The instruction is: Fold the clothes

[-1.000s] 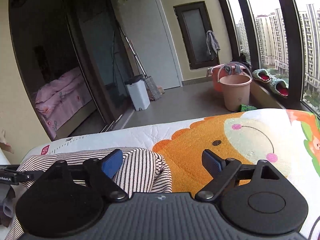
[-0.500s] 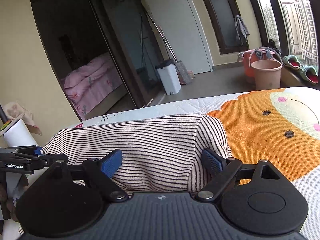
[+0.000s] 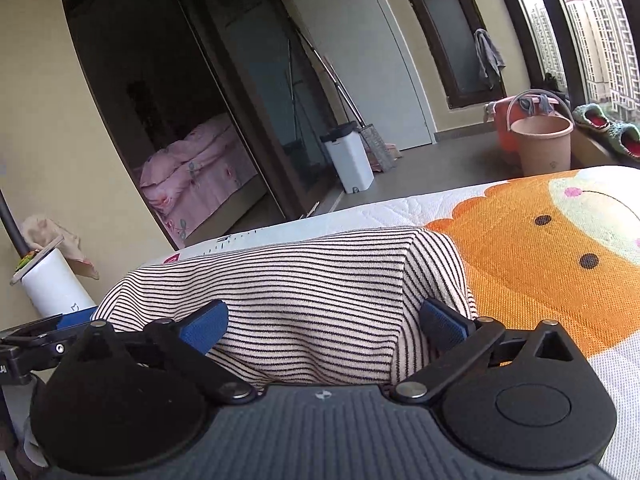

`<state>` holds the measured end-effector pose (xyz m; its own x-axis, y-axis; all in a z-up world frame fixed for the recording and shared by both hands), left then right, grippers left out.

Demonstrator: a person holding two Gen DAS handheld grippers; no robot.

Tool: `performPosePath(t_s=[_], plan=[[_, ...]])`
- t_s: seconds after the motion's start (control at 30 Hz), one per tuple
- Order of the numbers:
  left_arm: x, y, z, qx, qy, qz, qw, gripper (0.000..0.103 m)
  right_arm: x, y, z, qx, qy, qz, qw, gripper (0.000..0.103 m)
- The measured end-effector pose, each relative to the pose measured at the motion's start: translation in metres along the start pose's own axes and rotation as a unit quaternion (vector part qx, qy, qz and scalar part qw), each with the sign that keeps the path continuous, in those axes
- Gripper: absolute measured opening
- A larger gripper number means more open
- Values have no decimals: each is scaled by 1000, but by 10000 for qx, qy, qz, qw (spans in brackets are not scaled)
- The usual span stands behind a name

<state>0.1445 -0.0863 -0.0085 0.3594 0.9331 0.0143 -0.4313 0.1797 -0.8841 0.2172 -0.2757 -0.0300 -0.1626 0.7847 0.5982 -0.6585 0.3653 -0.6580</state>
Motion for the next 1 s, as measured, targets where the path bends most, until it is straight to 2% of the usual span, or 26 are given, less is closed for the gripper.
performPosePath(t_s=[0.2, 0.33, 0.47, 0.53, 0.63, 0.83, 0.9, 1.0], plan=[[-9, 11, 16, -151, 244, 14, 9996, 98, 7, 3, -3, 54, 194, 232, 9995, 103], [-19, 24, -2, 77, 424, 21, 9991, 98, 18, 7, -8, 179, 559, 593, 9965, 103], [-10, 36, -26, 426, 485, 422, 9970, 98, 37, 12, -17, 449, 1139, 1175, 9855, 103], [-6, 39, -29, 491, 539, 544, 9959, 99, 48, 3, -14, 496, 1125, 1115, 9861, 103], [-5, 40, -29, 475, 561, 522, 9959, 99, 73, -21, -9, 232, 902, 970, 9909, 103], [-5, 44, -26, 462, 604, 484, 9959, 101, 120, -45, -67, 800, 863, 1211, 9856, 103], [-5, 45, -25, 450, 622, 498, 9958, 101, 116, -47, -94, 962, 1041, 931, 9855, 103], [-4, 47, -25, 435, 661, 527, 9955, 102, 93, -45, -116, 1028, 1031, -93, 9893, 103]])
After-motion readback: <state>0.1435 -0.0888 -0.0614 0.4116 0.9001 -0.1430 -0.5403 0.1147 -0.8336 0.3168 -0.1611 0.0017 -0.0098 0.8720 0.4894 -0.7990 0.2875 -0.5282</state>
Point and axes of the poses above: each gripper's, at about its wrist camera, not at the fingertips, and z roughly against the way its jaws point, x to its left, y to its underside, the point moved 5 cm from there along -z, roughly the way its jaws point, and after that the axes turned 15 degrees about -z, right-handed, at the moved point
